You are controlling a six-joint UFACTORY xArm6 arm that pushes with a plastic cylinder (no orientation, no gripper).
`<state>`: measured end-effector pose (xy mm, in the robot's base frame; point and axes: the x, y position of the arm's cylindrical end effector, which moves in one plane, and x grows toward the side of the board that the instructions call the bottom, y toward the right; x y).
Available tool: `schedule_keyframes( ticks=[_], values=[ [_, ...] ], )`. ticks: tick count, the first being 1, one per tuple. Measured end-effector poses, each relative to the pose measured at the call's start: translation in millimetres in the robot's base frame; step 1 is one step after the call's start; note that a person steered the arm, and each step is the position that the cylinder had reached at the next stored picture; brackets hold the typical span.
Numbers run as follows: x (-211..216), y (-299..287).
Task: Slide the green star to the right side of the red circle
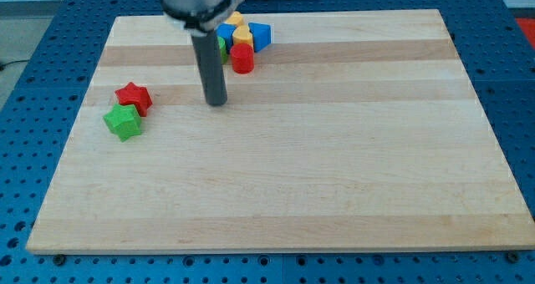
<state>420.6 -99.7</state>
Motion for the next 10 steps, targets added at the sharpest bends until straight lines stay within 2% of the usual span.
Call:
schedule_keyframes(
  ticks=[1, 2, 3, 5, 6, 8, 10],
  values=[
    [38, -35],
    [42, -99],
    [44, -133],
    [64, -153],
    [66, -191],
    [42, -189],
    [16, -147]
  ],
)
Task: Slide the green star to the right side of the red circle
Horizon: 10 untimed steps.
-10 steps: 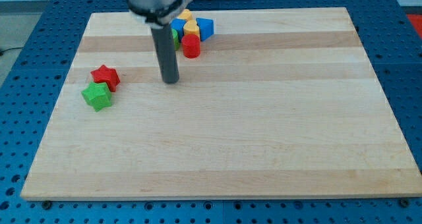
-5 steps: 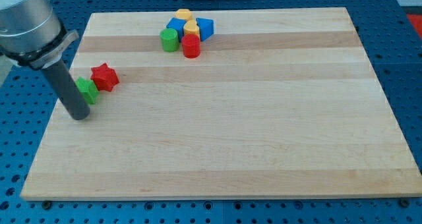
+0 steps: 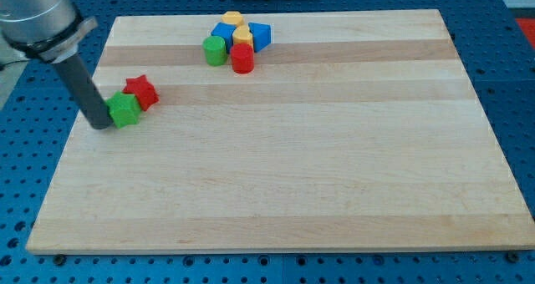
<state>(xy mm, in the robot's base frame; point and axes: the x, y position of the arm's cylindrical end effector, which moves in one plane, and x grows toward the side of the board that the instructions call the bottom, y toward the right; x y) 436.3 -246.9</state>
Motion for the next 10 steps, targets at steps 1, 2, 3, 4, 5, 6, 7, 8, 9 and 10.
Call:
schedule_keyframes(
  ticks=[1, 2, 3, 4, 5, 6, 7, 8, 9, 10],
  values=[
    [-2, 39],
    [-2, 80],
    [-2, 56],
    [-2, 8],
    [-10, 3],
    [-25, 19],
    [-22, 65],
    [-20, 114],
    [-20, 148],
    [-36, 97]
  ],
)
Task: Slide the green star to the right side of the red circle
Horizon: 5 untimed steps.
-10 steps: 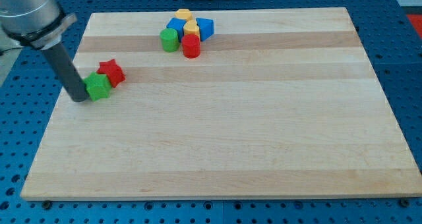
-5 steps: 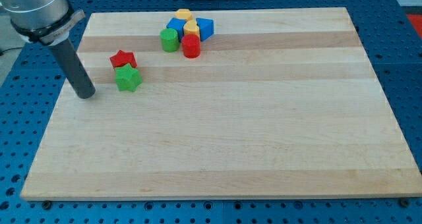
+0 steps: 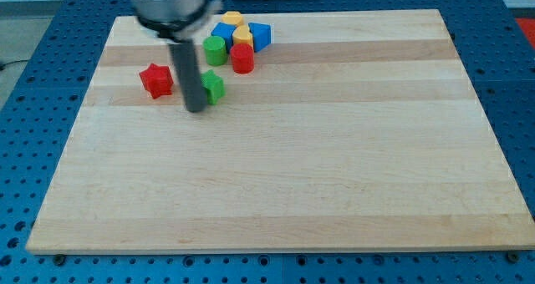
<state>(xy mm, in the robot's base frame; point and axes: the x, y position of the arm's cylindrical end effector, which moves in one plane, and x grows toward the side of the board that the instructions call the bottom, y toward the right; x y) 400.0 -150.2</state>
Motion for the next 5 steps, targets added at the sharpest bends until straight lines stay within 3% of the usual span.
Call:
schedule_keyframes(
  ticks=[1, 5],
  values=[
    [-9, -31],
    [-12, 85]
  ],
)
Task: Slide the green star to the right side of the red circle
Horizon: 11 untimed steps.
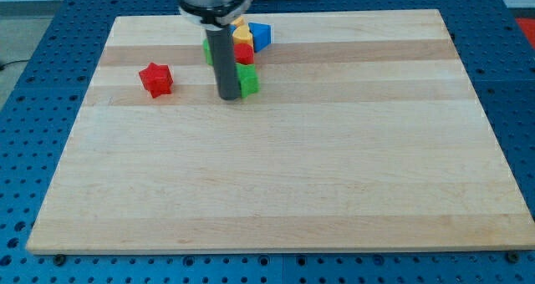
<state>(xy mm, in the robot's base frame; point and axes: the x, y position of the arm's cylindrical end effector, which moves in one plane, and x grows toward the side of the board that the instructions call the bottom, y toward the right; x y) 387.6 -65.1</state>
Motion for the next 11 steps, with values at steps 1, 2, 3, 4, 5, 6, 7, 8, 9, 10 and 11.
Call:
schedule_keyframes(
  ticks=[1, 2, 3, 4, 5, 6, 7, 8, 9, 10, 11],
  values=[
    [-2, 32],
    [-12, 59],
    [-23, 82],
    [-33, 101],
    [-4, 112],
    [-3, 57],
    [-13, 57],
    [-26, 60],
    [-42, 60],
    [-52, 65],
    [-70, 65]
  ],
)
